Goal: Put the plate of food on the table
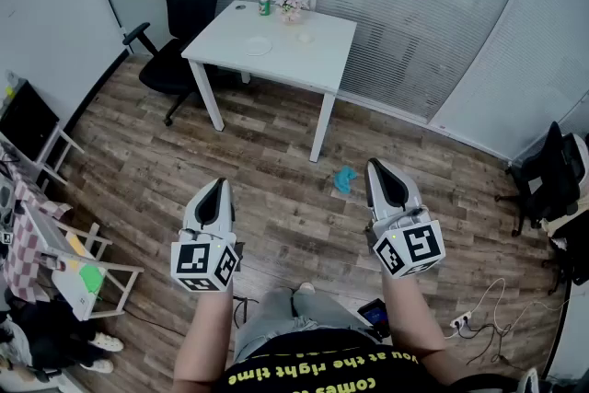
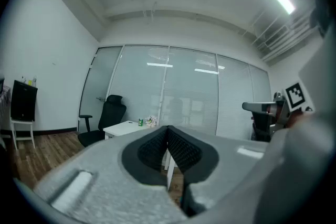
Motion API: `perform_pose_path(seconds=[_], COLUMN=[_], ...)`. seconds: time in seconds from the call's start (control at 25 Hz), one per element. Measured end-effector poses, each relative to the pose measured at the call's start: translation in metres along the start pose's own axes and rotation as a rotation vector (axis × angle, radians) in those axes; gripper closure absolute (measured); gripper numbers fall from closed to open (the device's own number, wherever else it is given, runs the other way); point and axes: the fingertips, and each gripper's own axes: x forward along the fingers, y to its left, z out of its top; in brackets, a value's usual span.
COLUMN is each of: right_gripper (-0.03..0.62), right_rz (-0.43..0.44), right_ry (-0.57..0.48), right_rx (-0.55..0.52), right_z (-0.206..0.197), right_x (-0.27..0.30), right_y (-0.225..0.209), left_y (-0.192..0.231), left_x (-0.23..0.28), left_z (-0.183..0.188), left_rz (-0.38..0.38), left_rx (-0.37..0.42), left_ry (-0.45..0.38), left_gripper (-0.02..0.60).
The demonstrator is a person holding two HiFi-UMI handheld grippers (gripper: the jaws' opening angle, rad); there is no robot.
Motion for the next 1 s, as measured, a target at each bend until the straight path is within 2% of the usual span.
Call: perform_pose_path(seconds=[0.12, 0.56, 0.8, 1.0], right_gripper=[0.589, 0.589, 0.589, 0.589], right_rz=[0.007, 0.023, 0.043, 0.066], right_ry=[0.003, 0.003, -0.017, -0.025], right_rx=[0.0, 0.008, 0.035, 0.046], right_z=[0.003, -0.002, 0.0, -0.001], right_x=[0.001, 0.01, 0.021, 0.036], right_y=[0.0, -0.018, -0.039, -0.06], left_y=[-0.002, -0.007, -0.014, -0.018], left_x=[0.002, 0.017, 0.039, 0.058], left_z=[-0.001, -0.003, -0.005, -0.006], left_rz=[0.004, 0.027, 0.055, 0.077], left_rx=[0.023, 0.03, 0.066, 0.067], left_ry=[0.007, 0.01, 0.012, 0.009], left_gripper=[0.581, 0.581, 0.58, 0.58])
